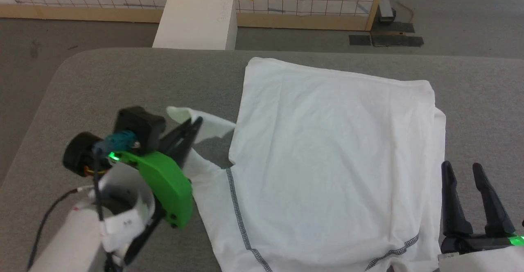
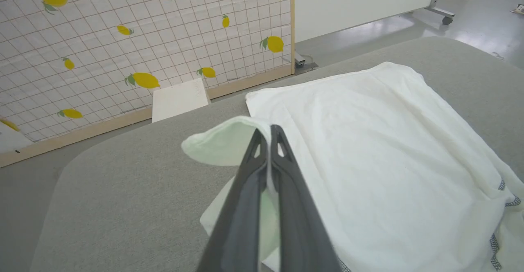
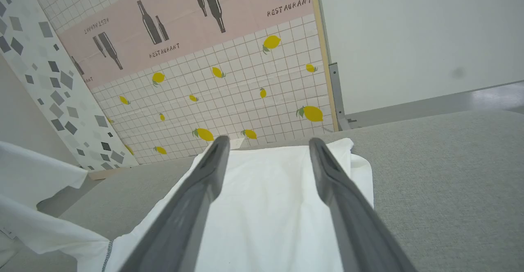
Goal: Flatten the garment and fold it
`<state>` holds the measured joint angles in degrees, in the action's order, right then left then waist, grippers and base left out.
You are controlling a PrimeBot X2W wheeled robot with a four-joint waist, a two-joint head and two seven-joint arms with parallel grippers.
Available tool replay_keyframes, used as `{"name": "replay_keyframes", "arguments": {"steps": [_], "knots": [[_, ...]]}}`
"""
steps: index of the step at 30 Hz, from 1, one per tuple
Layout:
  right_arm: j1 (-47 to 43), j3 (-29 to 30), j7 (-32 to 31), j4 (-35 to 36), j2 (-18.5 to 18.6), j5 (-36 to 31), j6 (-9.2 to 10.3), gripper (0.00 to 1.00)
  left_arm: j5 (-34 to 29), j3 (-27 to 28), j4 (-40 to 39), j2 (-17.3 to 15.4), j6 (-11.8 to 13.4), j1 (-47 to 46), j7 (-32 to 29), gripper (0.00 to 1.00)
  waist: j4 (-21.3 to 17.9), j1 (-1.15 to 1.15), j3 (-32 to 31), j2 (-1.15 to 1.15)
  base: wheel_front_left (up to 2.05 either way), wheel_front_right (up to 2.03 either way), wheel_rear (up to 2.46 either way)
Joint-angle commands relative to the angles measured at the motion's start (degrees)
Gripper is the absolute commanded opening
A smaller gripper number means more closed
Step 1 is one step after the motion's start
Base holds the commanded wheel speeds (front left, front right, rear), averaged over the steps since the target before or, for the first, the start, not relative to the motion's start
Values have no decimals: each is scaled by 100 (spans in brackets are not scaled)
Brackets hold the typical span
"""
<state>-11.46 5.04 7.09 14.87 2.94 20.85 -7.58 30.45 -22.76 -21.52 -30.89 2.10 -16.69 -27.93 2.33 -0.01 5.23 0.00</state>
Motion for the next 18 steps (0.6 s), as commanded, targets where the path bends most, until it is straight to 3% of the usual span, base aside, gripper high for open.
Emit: {"name": "replay_keyframes", "arguments": {"steps": [1, 7, 18], "knots": [[-52, 12, 23, 3, -6, 29, 9, 100, -229, -197, -66, 155, 76, 101, 100, 0, -1, 1, 9, 0, 0, 0, 0], [-41, 26, -20, 34, -6, -9, 9, 100, -1043, -1109, 99, 767, 201, 67, 430, 0, -16, 1, 47, 0, 0, 0, 0], [-65, 38, -74, 85, -6, -41, 9, 100, -1646, -2630, 1243, 1929, -49, 86, 1109, 0, -54, 1, 174, 0, 0, 0, 0]]}}
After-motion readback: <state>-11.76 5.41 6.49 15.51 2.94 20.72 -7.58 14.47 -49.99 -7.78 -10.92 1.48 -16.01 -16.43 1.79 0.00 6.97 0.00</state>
